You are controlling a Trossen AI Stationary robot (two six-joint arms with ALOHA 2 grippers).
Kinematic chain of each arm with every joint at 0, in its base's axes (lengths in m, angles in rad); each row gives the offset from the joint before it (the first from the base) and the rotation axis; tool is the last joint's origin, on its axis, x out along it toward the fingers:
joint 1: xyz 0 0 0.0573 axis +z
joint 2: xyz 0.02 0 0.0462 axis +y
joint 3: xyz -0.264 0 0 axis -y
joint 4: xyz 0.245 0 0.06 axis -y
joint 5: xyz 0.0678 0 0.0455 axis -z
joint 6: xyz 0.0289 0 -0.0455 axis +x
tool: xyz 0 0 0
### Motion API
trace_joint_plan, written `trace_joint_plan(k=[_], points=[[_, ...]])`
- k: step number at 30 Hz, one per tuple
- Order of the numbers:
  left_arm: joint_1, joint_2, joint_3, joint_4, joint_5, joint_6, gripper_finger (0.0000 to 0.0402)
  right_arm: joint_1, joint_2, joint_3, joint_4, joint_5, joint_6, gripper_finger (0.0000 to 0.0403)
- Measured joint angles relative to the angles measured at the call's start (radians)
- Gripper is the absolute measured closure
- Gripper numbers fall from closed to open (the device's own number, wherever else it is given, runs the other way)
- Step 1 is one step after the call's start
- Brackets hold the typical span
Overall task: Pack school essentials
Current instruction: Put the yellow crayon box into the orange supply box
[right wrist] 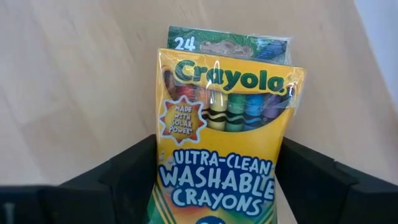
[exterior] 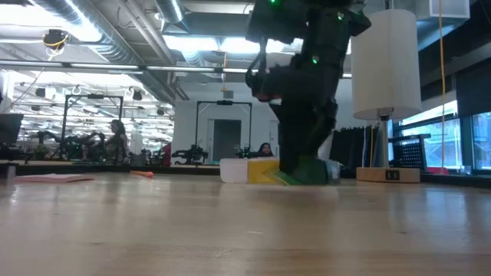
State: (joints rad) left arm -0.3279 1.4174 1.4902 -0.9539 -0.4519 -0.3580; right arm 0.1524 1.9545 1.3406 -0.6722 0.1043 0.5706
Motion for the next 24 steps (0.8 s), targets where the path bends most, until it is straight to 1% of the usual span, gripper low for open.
trace_joint_plan(k=[8, 16, 24], points=[[0.0, 0.0, 0.0, -0.005, 0.0, -0.006, 0.0401, -0.005, 0.0, 0.093, -0.069, 0.033, -0.035, 0.0104], [0.0, -0.002, 0.0, -0.009, -0.011, -0.015, 0.0401, -0.04, 0.0, 0.203, -0.197, 0.055, -0.095, 0.0104], [-0.001, -0.071, 0.0, -0.142, -0.069, -0.158, 0.0401, -0.101, 0.0, 0.324, -0.289, 0.092, -0.22, 0.0104]])
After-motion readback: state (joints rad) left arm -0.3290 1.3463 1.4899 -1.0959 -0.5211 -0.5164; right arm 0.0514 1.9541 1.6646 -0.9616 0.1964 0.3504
